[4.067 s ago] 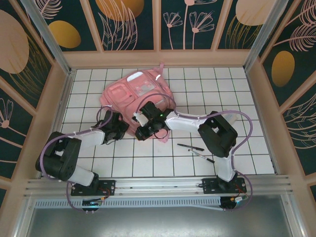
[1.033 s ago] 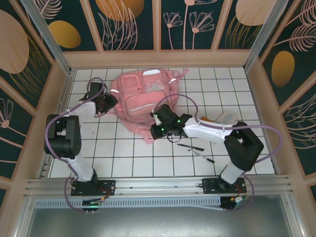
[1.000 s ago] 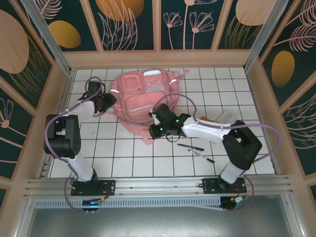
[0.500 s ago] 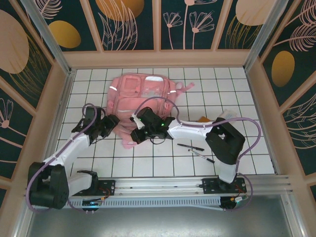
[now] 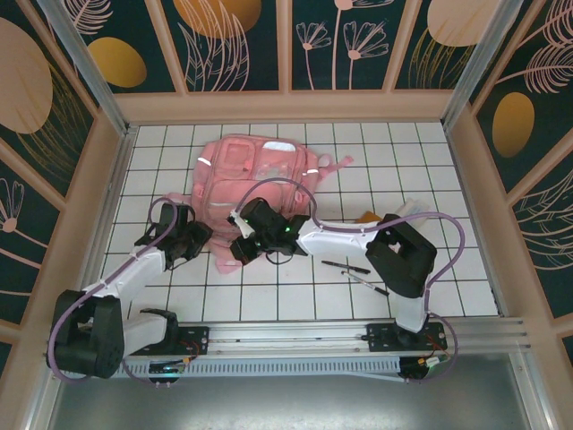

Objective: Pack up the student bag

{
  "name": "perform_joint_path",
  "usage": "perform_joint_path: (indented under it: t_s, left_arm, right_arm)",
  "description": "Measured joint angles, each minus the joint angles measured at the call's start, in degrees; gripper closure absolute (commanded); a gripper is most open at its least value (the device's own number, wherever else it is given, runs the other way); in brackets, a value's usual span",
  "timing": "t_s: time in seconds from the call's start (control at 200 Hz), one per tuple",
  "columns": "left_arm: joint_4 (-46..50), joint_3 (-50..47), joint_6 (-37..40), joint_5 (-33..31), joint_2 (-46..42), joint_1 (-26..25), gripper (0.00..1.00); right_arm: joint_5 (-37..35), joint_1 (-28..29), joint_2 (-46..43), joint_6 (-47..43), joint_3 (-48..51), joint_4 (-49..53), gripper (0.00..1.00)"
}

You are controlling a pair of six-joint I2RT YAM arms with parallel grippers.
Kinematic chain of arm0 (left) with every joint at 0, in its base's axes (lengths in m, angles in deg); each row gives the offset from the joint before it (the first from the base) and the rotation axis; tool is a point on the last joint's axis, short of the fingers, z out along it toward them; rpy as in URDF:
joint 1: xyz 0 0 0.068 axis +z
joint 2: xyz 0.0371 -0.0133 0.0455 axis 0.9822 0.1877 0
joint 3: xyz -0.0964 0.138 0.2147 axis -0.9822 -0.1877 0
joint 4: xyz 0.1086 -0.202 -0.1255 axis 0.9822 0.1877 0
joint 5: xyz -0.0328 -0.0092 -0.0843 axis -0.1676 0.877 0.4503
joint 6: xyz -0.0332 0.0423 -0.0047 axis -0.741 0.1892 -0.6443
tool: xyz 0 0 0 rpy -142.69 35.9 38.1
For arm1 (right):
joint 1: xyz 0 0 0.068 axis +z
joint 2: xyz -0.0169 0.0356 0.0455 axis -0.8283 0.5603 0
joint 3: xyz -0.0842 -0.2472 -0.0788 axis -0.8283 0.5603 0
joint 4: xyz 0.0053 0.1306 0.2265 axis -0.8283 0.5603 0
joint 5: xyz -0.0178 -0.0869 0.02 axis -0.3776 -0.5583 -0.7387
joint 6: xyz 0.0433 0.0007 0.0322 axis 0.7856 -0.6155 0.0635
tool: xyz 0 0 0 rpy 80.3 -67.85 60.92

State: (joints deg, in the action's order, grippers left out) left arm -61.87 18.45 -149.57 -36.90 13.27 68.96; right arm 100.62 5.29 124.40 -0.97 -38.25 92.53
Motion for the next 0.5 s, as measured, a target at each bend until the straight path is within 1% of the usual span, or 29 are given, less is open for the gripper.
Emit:
perform_joint_path:
  t_s: [0.18, 0.28, 0.38, 0.5]
  left_arm:
    - [0.92, 0.83, 1.27, -3.87, 1.27, -0.24, 1.0]
    - [2.58, 2.23, 3.37, -6.91, 1.88, -0.15, 1.0]
    - [3.74, 3.67, 6.47, -10.6, 2.62, 1.53, 1.0]
    - [5.31, 6.47, 11.06, -13.25, 5.42, 4.7, 1.0]
  right_arm:
    - [-2.71, -0.04, -0.13, -3.08, -0.68, 4.11, 1.0]
    - [-3.76, -0.39, -1.01, -4.59, -0.28, 6.71, 1.0]
    - [-4.31, -1.64, -4.02, -5.79, 2.99, 8.04, 1.0]
    - [-4.52, -4.79, -6.93, -6.91, 7.3, 9.18, 1.0]
